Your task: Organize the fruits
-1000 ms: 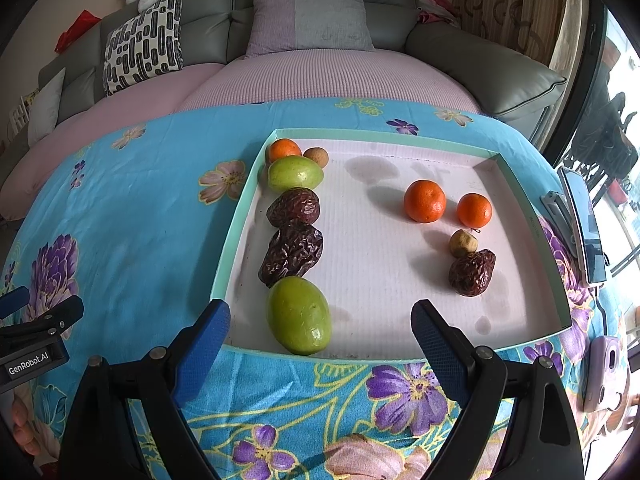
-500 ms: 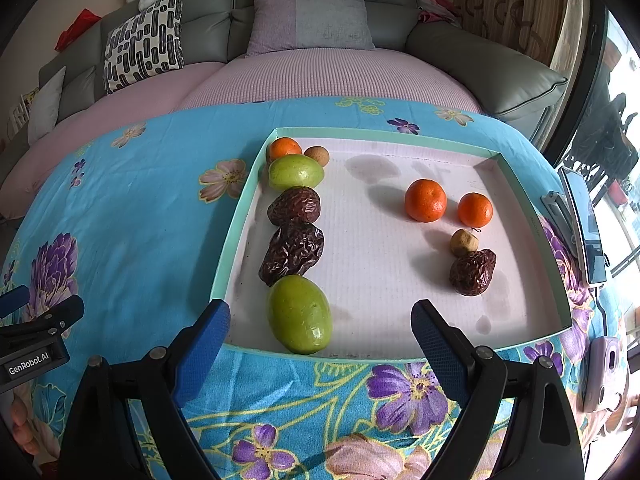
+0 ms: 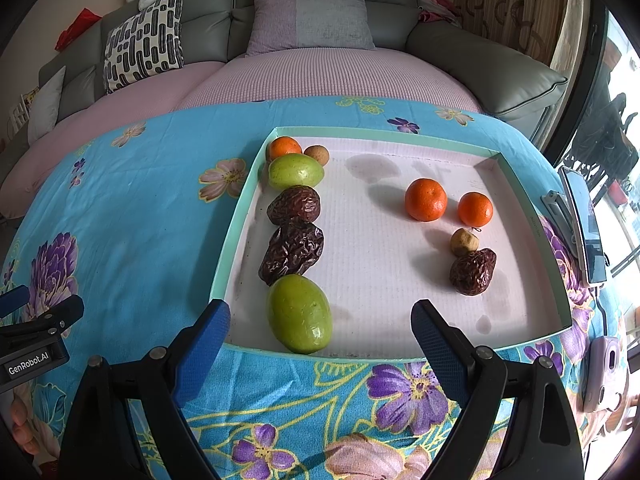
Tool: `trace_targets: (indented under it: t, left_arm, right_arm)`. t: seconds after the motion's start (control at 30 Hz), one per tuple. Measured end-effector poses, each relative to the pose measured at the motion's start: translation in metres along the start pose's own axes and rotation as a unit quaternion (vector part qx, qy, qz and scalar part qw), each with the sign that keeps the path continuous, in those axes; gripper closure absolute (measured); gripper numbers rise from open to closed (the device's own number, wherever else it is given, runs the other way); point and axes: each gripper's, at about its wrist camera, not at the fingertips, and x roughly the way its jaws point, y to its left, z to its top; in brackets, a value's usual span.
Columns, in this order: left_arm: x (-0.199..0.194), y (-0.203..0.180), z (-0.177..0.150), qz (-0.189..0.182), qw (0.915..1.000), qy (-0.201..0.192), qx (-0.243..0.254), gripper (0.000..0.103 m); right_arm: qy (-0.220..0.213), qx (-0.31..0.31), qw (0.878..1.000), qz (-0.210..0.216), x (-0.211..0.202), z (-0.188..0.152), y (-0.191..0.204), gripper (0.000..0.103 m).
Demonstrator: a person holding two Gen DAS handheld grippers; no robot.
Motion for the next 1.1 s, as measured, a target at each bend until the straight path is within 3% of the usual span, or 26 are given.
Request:
trace_targets:
  t: [1.1]
  left_arm:
    - [-0.0059, -0.0002, 0.0023, 0.012, 0.9998, -0.013, 0.003, 0.003]
  right_arm:
    - [0.001, 0.0, 1.0, 0.0, 0.0006, -0.0005, -0.0004, 0.011]
